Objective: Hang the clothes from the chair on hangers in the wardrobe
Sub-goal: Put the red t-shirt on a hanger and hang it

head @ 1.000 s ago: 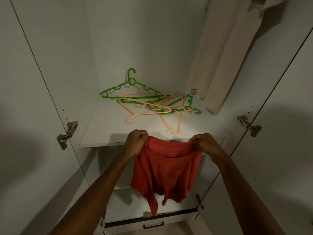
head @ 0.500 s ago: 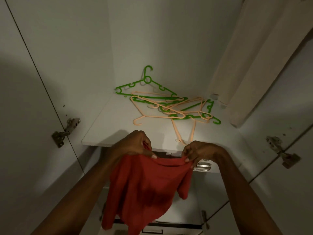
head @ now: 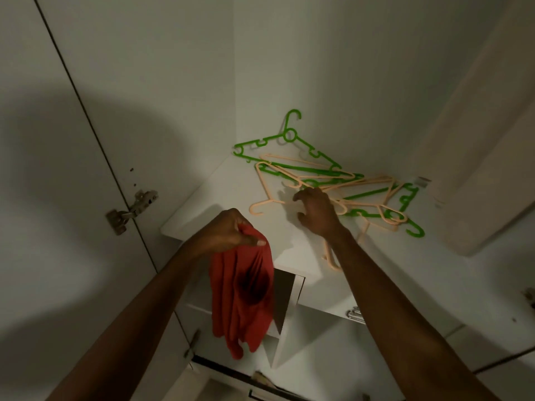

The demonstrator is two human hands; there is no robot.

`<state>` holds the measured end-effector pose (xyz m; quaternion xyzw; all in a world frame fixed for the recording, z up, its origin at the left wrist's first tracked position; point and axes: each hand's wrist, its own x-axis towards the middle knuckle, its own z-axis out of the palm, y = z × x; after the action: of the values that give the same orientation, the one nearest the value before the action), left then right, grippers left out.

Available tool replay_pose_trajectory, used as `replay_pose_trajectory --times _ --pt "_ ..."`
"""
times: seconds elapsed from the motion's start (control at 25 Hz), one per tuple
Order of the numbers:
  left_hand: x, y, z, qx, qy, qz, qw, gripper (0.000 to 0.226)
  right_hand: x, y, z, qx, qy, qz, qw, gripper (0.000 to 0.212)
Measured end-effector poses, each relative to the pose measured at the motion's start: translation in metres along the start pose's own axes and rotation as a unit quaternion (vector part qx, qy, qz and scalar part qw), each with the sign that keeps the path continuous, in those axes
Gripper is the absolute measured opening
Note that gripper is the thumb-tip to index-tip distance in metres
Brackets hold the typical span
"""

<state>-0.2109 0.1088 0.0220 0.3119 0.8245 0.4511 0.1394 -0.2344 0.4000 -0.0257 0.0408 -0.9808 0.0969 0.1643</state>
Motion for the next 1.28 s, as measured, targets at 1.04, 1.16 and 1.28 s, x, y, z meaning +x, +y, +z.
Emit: replay_pose_trajectory --times 1.04,1.16,1.28 --pt "-0.069 0.016 -0.025 -0.013 -0.048 0.031 0.998 0.01 -0.127 -0.187 -0.112 0.646 0.131 0.31 0.685 0.031" --pt "-0.087 0.008 -0.02 -0.045 -0.021 0.014 0.999 0.004 -0.155 -0.195 -0.105 0.693 0.173 0.346 0.609 0.031" --pt "-0.102 0.007 -0.016 -0.094 -0.025 -0.011 0.995 0.002 -0.173 -0.204 -0.108 0.76 0.235 0.313 0.518 0.022"
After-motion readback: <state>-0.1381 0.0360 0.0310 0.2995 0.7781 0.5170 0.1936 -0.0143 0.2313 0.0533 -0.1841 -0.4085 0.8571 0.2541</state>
